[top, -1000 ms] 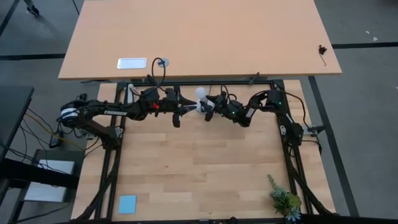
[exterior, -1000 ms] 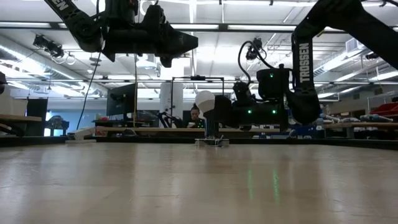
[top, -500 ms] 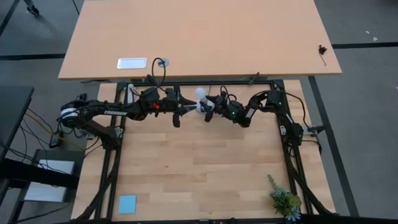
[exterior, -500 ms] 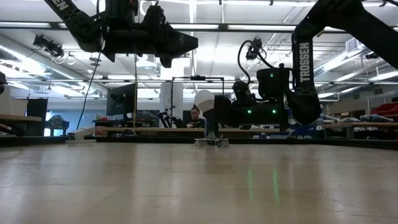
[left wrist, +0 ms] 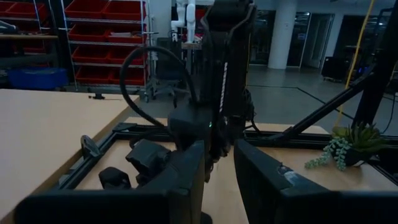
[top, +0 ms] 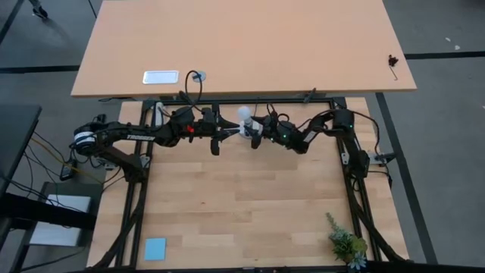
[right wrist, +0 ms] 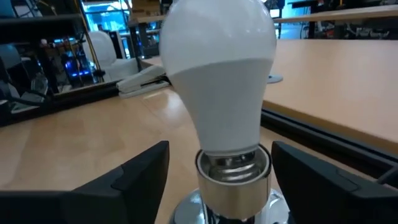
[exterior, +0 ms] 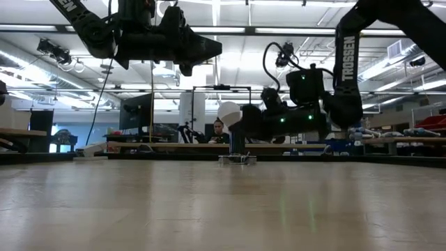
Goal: Screw lightbulb
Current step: Insert the white lightbulb into the silver lamp
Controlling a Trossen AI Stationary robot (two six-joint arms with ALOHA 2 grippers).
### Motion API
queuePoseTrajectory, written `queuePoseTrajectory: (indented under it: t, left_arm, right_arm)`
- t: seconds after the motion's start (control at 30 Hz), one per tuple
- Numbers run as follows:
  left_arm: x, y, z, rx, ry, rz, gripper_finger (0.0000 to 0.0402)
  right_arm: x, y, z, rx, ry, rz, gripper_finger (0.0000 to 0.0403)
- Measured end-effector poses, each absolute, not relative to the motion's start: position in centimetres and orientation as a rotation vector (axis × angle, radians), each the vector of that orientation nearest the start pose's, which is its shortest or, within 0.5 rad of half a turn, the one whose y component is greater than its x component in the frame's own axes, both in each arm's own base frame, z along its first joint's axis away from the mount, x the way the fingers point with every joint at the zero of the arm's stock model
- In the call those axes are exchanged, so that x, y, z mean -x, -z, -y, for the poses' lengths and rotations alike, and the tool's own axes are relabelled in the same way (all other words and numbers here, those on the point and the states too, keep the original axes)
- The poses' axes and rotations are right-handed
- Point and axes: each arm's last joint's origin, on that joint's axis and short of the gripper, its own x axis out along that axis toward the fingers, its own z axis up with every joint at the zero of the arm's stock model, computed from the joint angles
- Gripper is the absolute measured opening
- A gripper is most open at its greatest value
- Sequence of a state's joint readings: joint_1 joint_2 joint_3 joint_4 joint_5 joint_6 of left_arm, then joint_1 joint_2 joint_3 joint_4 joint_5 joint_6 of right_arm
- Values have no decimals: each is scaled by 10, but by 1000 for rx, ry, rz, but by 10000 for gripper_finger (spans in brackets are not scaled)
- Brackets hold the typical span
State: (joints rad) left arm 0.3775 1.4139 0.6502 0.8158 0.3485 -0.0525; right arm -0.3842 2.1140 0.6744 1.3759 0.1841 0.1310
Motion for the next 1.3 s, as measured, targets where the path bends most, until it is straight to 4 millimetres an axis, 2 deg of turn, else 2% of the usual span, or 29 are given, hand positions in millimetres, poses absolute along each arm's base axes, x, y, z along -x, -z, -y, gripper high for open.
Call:
queuePoseTrajectory:
  t: [0.27,0.43,0.63,0.77,0.93,1.17,1.3]
  left_arm:
    - [-275,-243,-98,34,-28,50,94]
    - [-275,-243,-99,35,-28,50,94]
    - [-273,-243,-103,35,-44,52,94]
    - [-271,-243,-110,16,-71,52,92]
    - [-266,-247,-119,41,-83,88,69]
    - [-263,-251,-122,29,-27,124,14]
    - [-263,-253,-123,15,-27,142,4]
  right_arm:
    - [-312,-107,129,-97,568,-79,314]
    - [-308,-126,127,-86,569,-126,323]
    - [-301,-159,119,-46,552,-180,328]
    - [-292,-190,113,-34,544,-139,319]
    - [-293,-234,114,-45,523,-96,278]
    - [-330,-289,126,-46,483,-279,170]
    - [-344,-312,138,-47,495,-352,114]
